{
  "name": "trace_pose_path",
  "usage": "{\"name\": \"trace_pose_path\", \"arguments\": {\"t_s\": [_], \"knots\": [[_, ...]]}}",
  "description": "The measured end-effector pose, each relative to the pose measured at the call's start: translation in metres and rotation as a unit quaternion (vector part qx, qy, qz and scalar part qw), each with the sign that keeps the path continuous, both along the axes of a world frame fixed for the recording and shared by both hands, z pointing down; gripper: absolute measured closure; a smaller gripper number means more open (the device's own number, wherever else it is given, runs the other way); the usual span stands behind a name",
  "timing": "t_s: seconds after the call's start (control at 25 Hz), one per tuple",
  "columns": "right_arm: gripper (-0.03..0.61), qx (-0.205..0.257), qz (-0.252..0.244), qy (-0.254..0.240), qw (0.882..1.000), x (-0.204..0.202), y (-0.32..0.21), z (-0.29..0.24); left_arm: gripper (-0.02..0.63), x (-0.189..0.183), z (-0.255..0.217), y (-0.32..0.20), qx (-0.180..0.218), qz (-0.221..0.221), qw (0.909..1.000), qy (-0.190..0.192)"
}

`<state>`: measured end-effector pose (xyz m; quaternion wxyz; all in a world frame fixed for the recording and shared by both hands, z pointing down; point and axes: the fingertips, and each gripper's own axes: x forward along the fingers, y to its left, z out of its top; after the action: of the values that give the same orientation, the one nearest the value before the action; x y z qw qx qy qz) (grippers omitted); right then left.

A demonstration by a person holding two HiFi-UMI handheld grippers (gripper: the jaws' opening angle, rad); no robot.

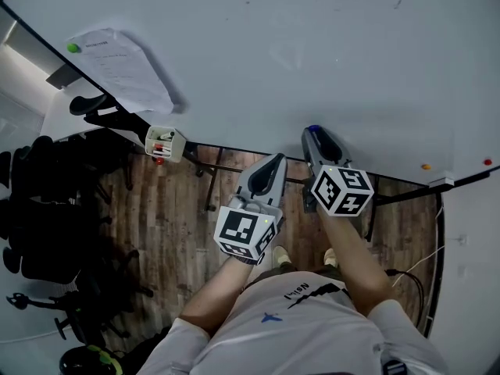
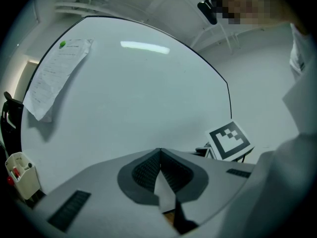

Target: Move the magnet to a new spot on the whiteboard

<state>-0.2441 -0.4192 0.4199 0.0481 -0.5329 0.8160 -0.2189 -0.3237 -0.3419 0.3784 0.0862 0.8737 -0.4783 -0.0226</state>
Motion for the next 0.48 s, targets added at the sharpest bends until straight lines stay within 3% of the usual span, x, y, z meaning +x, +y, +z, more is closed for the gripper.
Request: {"name": "trace_pose_path", "arguments": {"t_s": [0.48], "knots": [[0.449, -0.02, 0.046, -0.051, 0.997, -0.001, -0.009, 0.005, 0.601, -0.023, 0.007, -0.001, -0.005, -0.005, 0.9999, 0.013]]}}
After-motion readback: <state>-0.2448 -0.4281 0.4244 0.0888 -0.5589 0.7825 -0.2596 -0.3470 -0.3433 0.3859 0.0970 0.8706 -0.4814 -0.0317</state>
